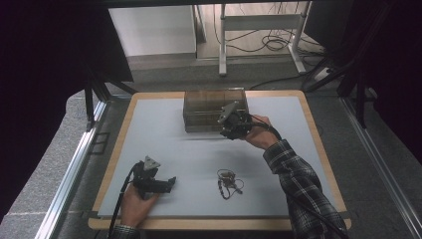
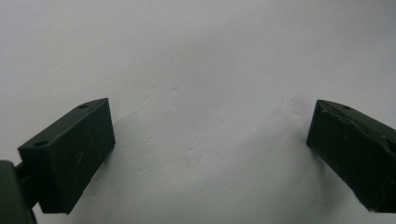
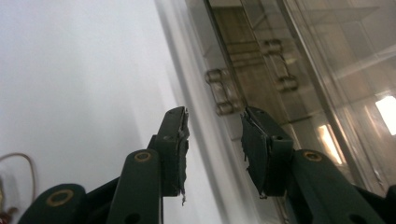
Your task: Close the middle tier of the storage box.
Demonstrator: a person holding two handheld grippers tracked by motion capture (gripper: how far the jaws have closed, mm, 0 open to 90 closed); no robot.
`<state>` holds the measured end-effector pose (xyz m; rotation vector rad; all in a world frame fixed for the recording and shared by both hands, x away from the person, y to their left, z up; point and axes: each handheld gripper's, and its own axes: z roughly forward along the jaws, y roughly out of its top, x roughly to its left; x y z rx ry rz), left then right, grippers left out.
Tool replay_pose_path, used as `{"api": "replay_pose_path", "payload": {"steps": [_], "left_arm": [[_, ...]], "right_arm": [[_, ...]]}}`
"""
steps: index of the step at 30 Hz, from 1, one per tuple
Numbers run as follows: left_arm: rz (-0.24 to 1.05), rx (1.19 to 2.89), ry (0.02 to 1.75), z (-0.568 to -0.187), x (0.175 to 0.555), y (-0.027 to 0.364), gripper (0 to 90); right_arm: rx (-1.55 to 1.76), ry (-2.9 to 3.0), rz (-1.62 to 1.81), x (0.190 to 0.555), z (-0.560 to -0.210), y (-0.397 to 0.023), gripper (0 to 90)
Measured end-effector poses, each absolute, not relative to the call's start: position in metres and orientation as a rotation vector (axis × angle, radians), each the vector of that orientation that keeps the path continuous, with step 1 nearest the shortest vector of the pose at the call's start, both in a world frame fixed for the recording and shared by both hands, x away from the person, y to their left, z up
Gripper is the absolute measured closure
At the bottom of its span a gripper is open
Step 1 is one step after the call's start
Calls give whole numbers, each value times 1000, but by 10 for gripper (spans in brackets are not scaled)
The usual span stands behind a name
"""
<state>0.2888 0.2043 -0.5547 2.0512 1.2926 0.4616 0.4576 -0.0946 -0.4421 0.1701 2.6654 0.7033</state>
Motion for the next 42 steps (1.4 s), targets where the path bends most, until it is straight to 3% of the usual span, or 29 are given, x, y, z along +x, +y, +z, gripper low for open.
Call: {"api": "replay_pose_path", "payload": {"steps": [25, 42], "left_arm": [[461, 2052, 1293, -555, 289, 204, 13], [461, 2052, 1293, -555, 289, 204, 13]], "right_arm": [[157, 2723, 627, 492, -454, -110, 680], [57, 2791, 621, 508, -460, -113, 801]]}}
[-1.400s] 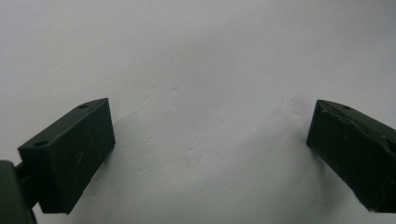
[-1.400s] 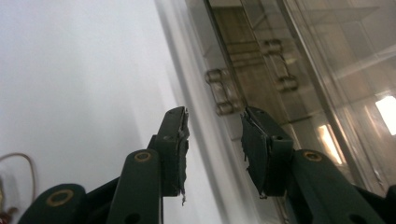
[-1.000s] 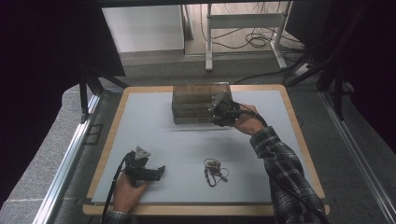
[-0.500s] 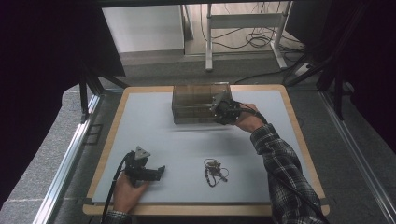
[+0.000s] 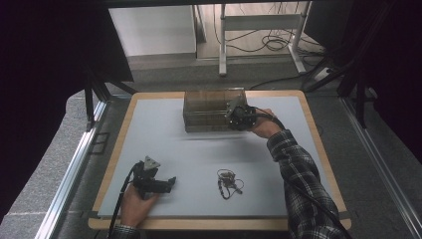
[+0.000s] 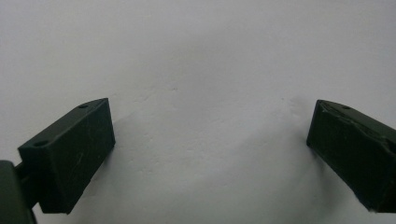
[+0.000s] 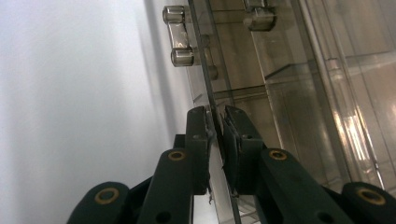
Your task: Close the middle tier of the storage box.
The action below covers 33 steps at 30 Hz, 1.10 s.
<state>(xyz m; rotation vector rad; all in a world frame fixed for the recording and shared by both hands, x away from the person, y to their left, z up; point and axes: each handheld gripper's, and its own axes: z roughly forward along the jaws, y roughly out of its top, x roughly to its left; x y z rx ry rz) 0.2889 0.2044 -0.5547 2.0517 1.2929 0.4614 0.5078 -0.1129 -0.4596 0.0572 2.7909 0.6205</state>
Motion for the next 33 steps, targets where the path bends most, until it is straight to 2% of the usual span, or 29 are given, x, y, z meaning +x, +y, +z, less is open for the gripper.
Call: {"api": "replay_pose_path", "payload": {"steps": [11, 21, 33], "left_arm": [[462, 2052, 1293, -555, 289, 204, 13], [461, 2052, 1293, -555, 289, 204, 13], [461, 2052, 1293, -555, 289, 204, 13]], "right_arm": [[39, 2862, 619, 518, -464, -114, 795], [-48, 2920, 622, 526, -461, -115, 840], [-98, 2951, 626, 523, -459, -115, 853]]}}
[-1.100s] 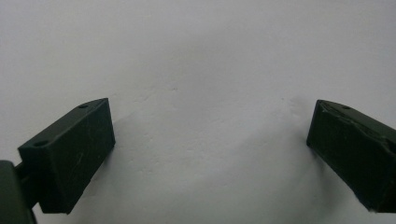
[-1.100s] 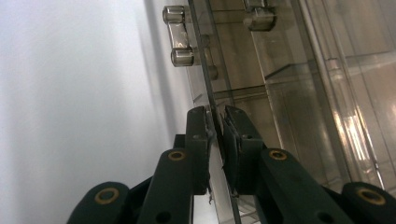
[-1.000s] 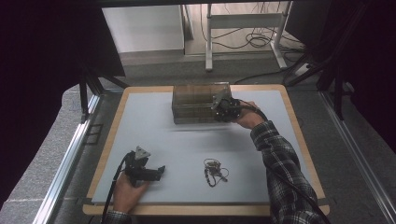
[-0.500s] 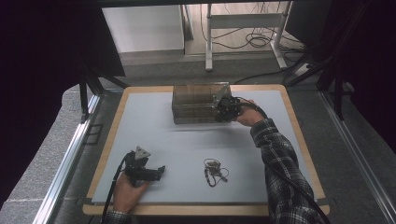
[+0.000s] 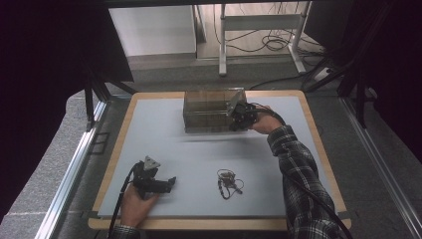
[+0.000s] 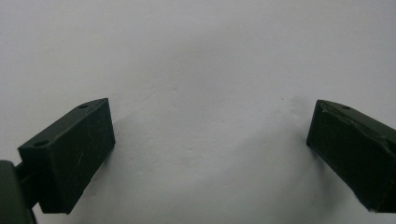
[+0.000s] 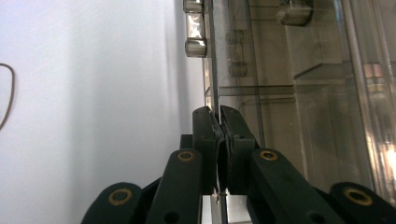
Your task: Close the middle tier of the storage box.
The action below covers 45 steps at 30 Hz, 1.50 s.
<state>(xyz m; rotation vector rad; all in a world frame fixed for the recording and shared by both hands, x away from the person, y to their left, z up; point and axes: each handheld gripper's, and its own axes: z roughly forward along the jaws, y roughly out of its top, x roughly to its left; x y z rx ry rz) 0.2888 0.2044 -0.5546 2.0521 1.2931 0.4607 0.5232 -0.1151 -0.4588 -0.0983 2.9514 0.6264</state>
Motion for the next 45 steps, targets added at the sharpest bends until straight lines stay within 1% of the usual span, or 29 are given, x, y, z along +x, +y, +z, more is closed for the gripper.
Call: {"api": "replay_pose_path", "payload": {"steps": [45], "left_arm": [[461, 2051, 1294, -555, 289, 204, 13]], "right_arm": [[-201, 2951, 602, 488, -456, -115, 854]]}}
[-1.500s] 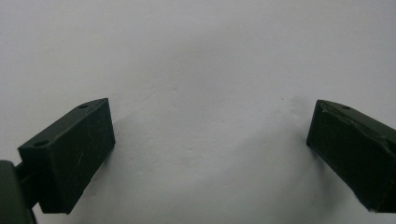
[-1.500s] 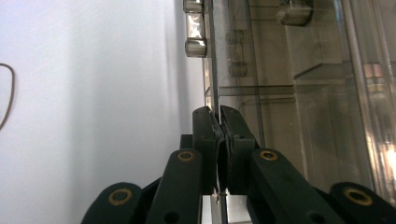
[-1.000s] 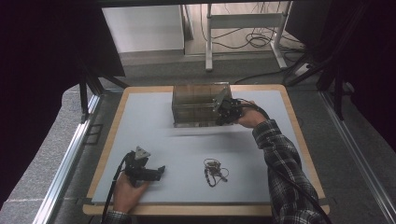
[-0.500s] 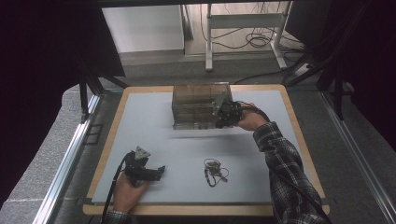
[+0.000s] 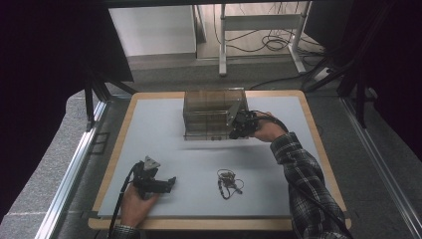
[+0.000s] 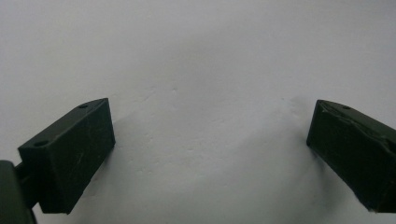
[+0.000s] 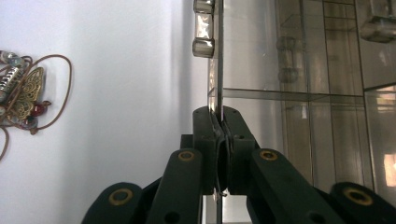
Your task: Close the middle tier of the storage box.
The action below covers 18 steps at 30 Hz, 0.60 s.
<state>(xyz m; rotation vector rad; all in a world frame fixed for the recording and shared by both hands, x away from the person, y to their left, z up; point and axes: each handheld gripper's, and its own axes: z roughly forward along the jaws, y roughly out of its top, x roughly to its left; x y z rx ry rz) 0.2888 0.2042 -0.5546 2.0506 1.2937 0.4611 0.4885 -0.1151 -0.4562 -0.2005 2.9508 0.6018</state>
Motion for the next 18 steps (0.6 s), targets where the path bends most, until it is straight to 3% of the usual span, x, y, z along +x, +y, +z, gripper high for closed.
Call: {"api": "replay_pose_path", "payload": {"steps": [18], "left_arm": [[461, 2050, 1294, -555, 289, 204, 13]], "right_arm": [[-222, 2968, 560, 480, -463, -117, 864]]}}
